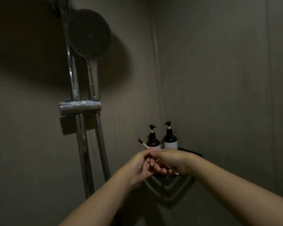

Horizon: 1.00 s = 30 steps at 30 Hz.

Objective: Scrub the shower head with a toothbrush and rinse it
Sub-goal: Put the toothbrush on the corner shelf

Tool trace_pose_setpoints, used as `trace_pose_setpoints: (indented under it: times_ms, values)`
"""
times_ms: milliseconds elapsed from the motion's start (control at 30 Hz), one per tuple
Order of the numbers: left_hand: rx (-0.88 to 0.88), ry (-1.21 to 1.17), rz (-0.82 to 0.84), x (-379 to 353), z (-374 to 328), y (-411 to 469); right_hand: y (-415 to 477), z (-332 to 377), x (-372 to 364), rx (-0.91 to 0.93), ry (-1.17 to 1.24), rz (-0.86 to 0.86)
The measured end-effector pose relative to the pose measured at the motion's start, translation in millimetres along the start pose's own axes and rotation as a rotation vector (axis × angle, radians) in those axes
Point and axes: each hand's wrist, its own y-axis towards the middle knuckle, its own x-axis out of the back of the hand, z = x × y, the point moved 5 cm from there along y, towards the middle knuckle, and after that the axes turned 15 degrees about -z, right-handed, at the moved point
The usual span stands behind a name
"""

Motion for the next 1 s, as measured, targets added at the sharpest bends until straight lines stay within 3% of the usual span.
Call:
trace_pose_setpoints:
  times_ms: [200,367,533,667,1000]
  values:
    - [0.058,-0.036,-0.126,-29,27,45,-18,-43,36,-0.075,0.040,-0.076]
    - [0.142,-0.088,-0.076,-79,43,57,-29,-75,81,-0.175,0.026,-0.155]
    - [0.212,-0.106,-0.020,-133,78,66,-22,-98,126,-0.172,0.010,-0.363]
    - [0.191,-0.046,-0.002,-161,101,74,-8,-115,147,-0.214,0.002,-0.442]
    - [0.232,-0.141,-0.075,-171,117,101,31,-132,157,-0.294,0.007,-0.459]
